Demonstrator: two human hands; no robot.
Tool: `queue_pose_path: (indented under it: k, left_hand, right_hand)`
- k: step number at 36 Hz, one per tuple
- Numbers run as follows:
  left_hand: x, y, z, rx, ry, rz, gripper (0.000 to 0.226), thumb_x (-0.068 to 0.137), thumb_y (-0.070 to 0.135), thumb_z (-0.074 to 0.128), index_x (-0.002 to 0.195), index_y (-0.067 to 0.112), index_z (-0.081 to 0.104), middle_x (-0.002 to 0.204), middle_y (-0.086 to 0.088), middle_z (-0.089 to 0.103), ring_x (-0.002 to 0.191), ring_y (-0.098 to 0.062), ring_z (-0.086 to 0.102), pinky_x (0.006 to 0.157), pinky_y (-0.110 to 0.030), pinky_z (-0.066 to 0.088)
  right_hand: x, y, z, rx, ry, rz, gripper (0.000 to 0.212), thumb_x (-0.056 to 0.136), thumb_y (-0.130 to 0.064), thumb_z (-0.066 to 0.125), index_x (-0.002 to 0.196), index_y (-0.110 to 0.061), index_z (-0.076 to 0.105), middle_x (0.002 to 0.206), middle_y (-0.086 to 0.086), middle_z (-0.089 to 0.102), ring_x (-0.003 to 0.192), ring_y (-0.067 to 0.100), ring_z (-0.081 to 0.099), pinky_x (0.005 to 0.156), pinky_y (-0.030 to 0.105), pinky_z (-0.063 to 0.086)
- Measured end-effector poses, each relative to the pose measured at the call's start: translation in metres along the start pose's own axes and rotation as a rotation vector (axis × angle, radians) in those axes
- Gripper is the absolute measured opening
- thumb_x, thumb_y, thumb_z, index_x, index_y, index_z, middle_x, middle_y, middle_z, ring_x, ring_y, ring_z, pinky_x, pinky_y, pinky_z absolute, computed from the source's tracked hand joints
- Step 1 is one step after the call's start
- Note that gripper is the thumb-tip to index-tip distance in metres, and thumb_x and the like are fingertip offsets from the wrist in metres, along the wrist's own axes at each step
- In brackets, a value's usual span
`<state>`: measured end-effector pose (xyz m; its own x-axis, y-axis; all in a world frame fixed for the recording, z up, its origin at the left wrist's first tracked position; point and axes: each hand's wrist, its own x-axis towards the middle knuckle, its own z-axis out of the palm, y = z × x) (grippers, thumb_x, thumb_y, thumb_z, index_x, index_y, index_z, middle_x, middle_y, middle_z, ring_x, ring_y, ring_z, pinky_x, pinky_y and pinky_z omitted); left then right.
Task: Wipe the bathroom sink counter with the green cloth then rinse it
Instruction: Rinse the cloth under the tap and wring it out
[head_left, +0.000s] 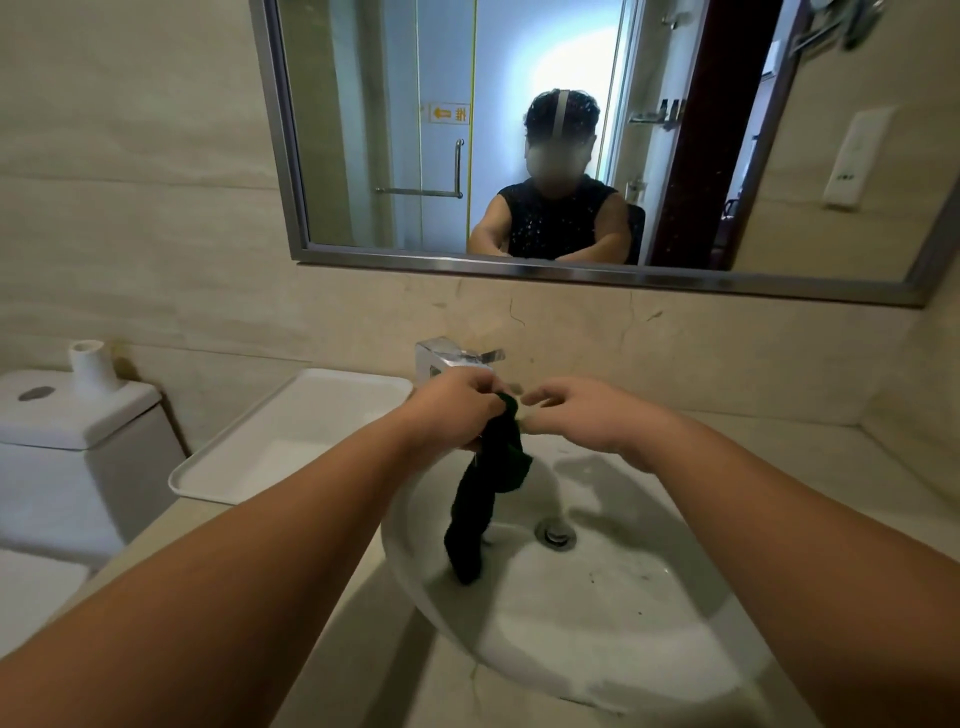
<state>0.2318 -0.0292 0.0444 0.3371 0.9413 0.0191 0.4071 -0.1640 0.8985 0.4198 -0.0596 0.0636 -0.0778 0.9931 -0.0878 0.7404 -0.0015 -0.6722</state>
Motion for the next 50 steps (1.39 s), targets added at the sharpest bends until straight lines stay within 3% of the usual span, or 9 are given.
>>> queue_pose_path:
  k: [4,10,18,23,28,35,43,46,50]
  left_hand:
    - [0.0,0.005,-0.004,-0.016,-0.048,0.046,0.016,0.104,0.015,0.061,0.109,0.007,0.073,0.108,-0.022,0.074,0.095,-0.033,0.076,0.089,-0.042,0.063]
    - [0.004,-0.002,-0.02,0.097,-0.054,0.068,0.015,0.093,0.013,0.077,0.107,0.015,0.074,0.105,-0.012,0.075,0.099,-0.028,0.075,0.091,-0.045,0.064]
    - [0.006,-0.02,-0.011,0.447,-0.044,-0.005,0.027,0.087,0.005,0.064,0.104,0.023,0.073,0.101,-0.004,0.072,0.098,-0.024,0.068,0.091,-0.043,0.06]
    - [0.011,-0.034,-0.01,0.572,-0.012,-0.062,0.033,0.089,0.003,0.061,0.117,0.017,0.073,0.11,-0.009,0.072,0.105,-0.03,0.067,0.094,-0.044,0.059]
    - [0.016,-0.055,-0.018,0.565,0.052,-0.156,0.034,0.093,0.006,0.057,0.122,0.012,0.074,0.114,-0.01,0.069,0.1,-0.027,0.064,0.084,-0.036,0.053]
    - [0.033,-0.07,-0.015,0.295,0.167,-0.255,0.018,0.096,0.022,0.064,0.1,0.009,0.076,0.1,-0.014,0.073,0.095,-0.029,0.071,0.091,-0.044,0.06]
    - [0.054,-0.059,-0.004,-0.119,0.15,-0.239,0.012,0.099,0.023,0.066,0.105,0.016,0.073,0.106,-0.012,0.075,0.1,-0.032,0.074,0.097,-0.049,0.061]
    - [0.06,-0.056,-0.001,-0.267,0.136,-0.216,0.012,0.1,0.017,0.064,0.108,0.024,0.07,0.114,-0.013,0.072,0.106,-0.032,0.071,0.1,-0.05,0.059]
    - [0.061,-0.062,-0.003,-0.384,0.086,-0.173,0.022,0.103,0.011,0.058,0.113,0.025,0.072,0.123,-0.018,0.072,0.112,-0.037,0.07,0.102,-0.055,0.057]
  right_hand:
    - [0.01,-0.002,0.013,0.095,0.009,-0.059,0.015,0.091,-0.025,0.072,0.105,-0.019,0.076,0.105,0.009,0.077,0.105,0.028,0.071,0.098,0.046,0.055]
    - [0.012,-0.006,0.015,0.057,0.119,-0.086,0.019,0.092,-0.022,0.072,0.079,-0.01,0.066,0.073,0.005,0.055,0.07,0.02,0.049,0.064,0.035,0.036]
    - [0.01,-0.005,-0.003,0.024,0.191,-0.077,0.025,0.095,-0.026,0.07,0.09,-0.001,0.07,0.077,0.01,0.062,0.071,0.022,0.055,0.064,0.034,0.043]
    - [0.011,0.0,-0.018,-0.066,0.285,-0.087,0.018,0.099,-0.029,0.065,0.094,-0.014,0.074,0.09,0.012,0.073,0.085,0.03,0.069,0.075,0.046,0.059]
    - [0.016,0.014,-0.038,-0.054,0.62,-0.019,0.019,0.102,-0.027,0.056,0.09,-0.015,0.066,0.082,0.006,0.063,0.078,0.026,0.062,0.058,0.034,0.041]
    - [0.03,0.029,-0.013,-0.053,0.38,0.131,0.026,0.095,-0.023,0.066,0.072,-0.012,0.062,0.07,0.006,0.058,0.066,0.023,0.054,0.053,0.03,0.035]
    - [0.049,0.055,0.013,0.224,0.322,0.264,0.011,0.089,-0.015,0.067,0.087,-0.006,0.073,0.082,0.015,0.067,0.074,0.03,0.063,0.06,0.035,0.054]
    - [0.052,0.062,0.022,0.18,0.251,0.272,0.01,0.09,-0.015,0.067,0.082,-0.008,0.068,0.079,0.013,0.063,0.069,0.027,0.059,0.052,0.027,0.048]
    - [0.053,0.068,0.033,-0.036,-0.019,0.298,0.009,0.092,-0.022,0.072,0.09,-0.013,0.072,0.093,0.011,0.073,0.084,0.028,0.07,0.066,0.034,0.056]
